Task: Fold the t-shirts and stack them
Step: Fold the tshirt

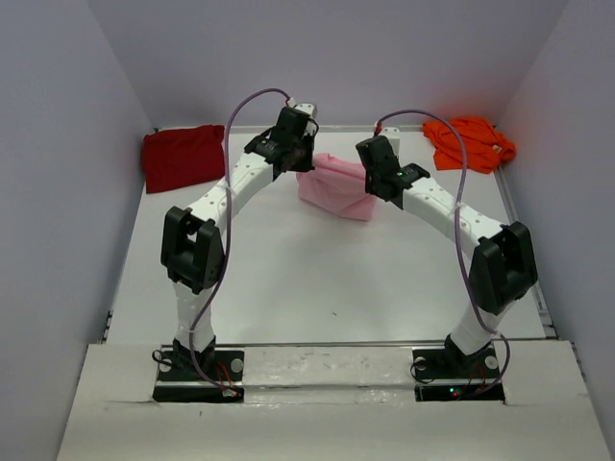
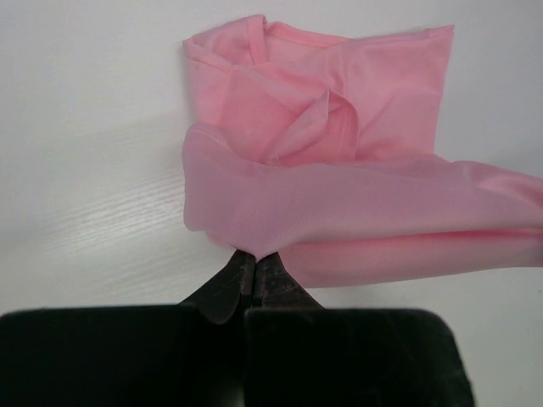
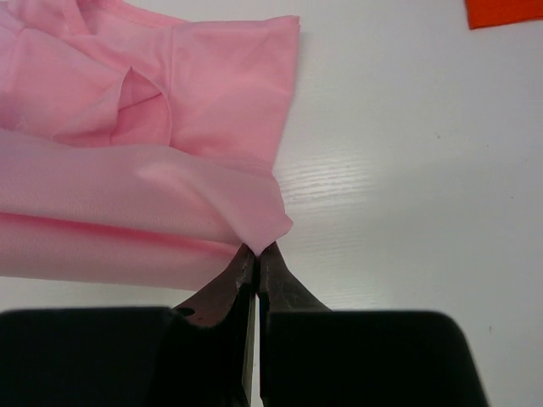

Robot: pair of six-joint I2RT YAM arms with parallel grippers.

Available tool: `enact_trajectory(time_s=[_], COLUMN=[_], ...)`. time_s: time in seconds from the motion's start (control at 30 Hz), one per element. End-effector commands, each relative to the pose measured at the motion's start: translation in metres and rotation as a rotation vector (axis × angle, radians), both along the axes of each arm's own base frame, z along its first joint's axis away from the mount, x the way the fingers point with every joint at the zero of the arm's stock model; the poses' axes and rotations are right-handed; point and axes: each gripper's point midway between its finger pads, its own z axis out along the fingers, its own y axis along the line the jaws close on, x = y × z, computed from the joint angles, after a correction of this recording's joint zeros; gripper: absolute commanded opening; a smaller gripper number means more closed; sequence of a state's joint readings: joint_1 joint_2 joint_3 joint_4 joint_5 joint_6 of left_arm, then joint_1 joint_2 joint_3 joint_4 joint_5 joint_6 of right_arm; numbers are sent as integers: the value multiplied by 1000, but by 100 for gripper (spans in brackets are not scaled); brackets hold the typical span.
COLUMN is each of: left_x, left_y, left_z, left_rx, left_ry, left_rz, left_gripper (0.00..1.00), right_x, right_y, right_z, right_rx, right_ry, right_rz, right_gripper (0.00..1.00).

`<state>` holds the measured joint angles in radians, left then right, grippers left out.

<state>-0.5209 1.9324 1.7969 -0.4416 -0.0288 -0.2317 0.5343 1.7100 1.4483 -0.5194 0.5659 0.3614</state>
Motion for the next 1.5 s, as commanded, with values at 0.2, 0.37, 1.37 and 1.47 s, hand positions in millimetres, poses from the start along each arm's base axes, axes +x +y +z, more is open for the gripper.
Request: enact_trajectory(time_s=[0.2,0.37,1.37,1.47], left_x=[56,80,152,153], left_y=[16,14,25,30], left_z=[-11,-19,-106,-122], left_rx=[48,38,49,55], left_ry=[-34,-37,-65,-37], left_rz=[66,70,165,180], left_gripper=[0,0,0,0], right_x=[41,58,129,129], right_y=[-19,-26,-66,-62], right_z=[-30,-41,-110,-121], right_rx=[-113,-131,-224,-217], right_ry=[19,12,71,96], right_rz=[-99,-140,-252,-231], right_gripper=[0,0,0,0])
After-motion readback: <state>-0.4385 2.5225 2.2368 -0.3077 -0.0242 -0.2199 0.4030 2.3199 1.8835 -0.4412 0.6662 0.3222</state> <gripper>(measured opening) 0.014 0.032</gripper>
